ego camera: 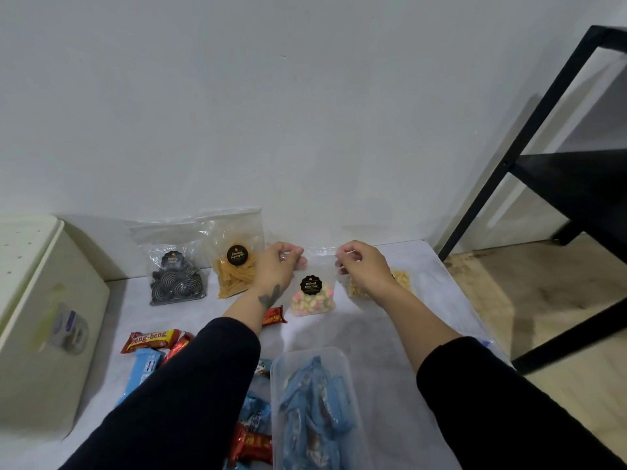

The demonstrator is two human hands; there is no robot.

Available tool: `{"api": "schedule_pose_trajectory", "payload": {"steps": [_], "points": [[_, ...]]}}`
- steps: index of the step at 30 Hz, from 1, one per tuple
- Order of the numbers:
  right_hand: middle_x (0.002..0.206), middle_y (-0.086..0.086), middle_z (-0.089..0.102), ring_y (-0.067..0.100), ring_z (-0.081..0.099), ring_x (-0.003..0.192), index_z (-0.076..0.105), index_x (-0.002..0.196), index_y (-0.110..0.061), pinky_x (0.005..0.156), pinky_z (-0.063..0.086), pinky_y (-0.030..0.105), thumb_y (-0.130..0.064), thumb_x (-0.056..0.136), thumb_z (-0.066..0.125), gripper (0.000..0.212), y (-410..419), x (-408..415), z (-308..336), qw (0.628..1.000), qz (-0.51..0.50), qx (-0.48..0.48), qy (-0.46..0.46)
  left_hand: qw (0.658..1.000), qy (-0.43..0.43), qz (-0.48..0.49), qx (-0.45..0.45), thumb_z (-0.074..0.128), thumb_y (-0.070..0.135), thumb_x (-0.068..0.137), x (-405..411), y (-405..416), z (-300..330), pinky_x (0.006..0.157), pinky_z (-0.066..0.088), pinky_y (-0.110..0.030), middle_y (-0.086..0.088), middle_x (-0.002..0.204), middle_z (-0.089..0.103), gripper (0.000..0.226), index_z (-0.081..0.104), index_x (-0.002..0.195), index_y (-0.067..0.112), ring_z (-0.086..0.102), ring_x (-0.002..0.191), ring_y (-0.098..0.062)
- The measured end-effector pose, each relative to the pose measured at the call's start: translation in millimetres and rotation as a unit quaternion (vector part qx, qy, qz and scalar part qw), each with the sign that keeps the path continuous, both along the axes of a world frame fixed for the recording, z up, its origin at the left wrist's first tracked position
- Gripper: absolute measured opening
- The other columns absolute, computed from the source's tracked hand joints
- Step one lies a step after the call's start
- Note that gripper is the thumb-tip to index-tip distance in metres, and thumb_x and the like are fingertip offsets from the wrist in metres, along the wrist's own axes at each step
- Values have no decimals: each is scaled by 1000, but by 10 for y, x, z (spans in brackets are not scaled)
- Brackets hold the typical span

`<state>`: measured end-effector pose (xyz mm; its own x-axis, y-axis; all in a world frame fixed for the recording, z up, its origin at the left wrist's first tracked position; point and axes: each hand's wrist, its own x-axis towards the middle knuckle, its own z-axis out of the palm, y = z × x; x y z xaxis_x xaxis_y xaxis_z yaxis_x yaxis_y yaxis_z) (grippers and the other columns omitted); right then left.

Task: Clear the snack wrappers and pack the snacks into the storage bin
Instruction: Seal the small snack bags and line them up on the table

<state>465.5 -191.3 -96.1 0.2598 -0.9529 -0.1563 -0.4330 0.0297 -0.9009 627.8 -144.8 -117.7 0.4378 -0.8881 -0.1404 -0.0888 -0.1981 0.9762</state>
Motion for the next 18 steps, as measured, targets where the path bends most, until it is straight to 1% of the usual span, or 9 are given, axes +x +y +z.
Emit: {"api": "schedule_pose_trajectory", "payload": {"steps": [1, 3, 4, 7, 8, 10, 13, 15, 18], "points": [[82, 2, 67, 17, 61, 76, 63, 84, -18, 74, 51, 30, -19, 90, 57, 9, 5, 1, 0, 1000, -3, -7, 7, 1000, 19, 13, -3, 57, 21, 94, -15, 12, -13, 66, 50, -24, 0, 76, 66, 14, 58, 97, 7, 63, 71, -8], [81, 2, 64, 15, 56, 72, 65, 81, -16, 70, 48, 28, -16, 85, 59, 7, 27, 4, 4, 1000, -19, -18, 10, 999, 41, 25, -8, 59, 20, 93, -40, 23, -42, 60, 50, -17, 1, 75, 66, 16, 61, 98, 5, 62, 68, -6], [78, 1, 62, 14, 53, 69, 65, 80, -14, 67, 46, 26, -14, 83, 60, 6, 42, 4, 4, 999, -28, -19, 3, 998, 48, 25, -7, 59, 20, 93, -51, 23, -57, 59, 50, -16, 1, 75, 66, 17, 62, 99, 4, 62, 68, -6], [70, 0, 54, 14, 48, 63, 61, 75, -13, 58, 39, 22, -10, 79, 61, 5, 82, 10, 0, 998, -54, -6, -17, 997, 69, 24, -3, 59, 21, 92, -76, 12, -100, 63, 50, -19, -1, 77, 69, 17, 63, 97, 5, 64, 71, -9], [71, 1, 55, 15, 48, 63, 59, 74, -14, 58, 39, 22, -10, 79, 61, 7, 84, 7, 1, 998, -55, 0, -21, 997, 72, 27, -2, 59, 21, 92, -78, 8, -110, 64, 50, -19, -1, 76, 69, 14, 62, 95, 7, 64, 71, -8], [77, 5, 63, 16, 54, 66, 61, 71, -17, 62, 44, 25, -10, 79, 61, 11, 78, -6, -5, 999, -42, 16, -28, 997, 73, 31, -2, 59, 19, 92, -71, 3, -116, 65, 50, -20, -1, 76, 68, 10, 61, 89, 10, 64, 71, -7], [80, 8, 66, 18, 60, 73, 63, 71, -22, 69, 48, 28, -10, 81, 63, 15, 59, -26, -10, 999, -35, 16, -37, 997, 71, 24, -5, 60, 17, 92, -61, -9, -116, 68, 51, -22, -3, 76, 68, 9, 62, 88, 10, 65, 72, -9], [74, 7, 64, 19, 61, 73, 62, 73, -21, 67, 48, 26, -9, 82, 64, 14, 42, -22, -22, 999, -37, 5, -28, 997, 73, 19, -5, 60, 16, 92, -68, -19, -123, 68, 51, -22, -4, 75, 68, 8, 62, 88, 9, 65, 71, -9], [60, -4, 54, 18, 60, 69, 60, 81, -14, 59, 41, 20, -10, 86, 59, 7, 34, -7, -51, 1000, -21, -7, 12, 997, 82, 14, -9, 59, 14, 92, -92, -27, -126, 65, 50, -20, -3, 74, 68, 9, 61, 84, 11, 64, 69, -8]]}}
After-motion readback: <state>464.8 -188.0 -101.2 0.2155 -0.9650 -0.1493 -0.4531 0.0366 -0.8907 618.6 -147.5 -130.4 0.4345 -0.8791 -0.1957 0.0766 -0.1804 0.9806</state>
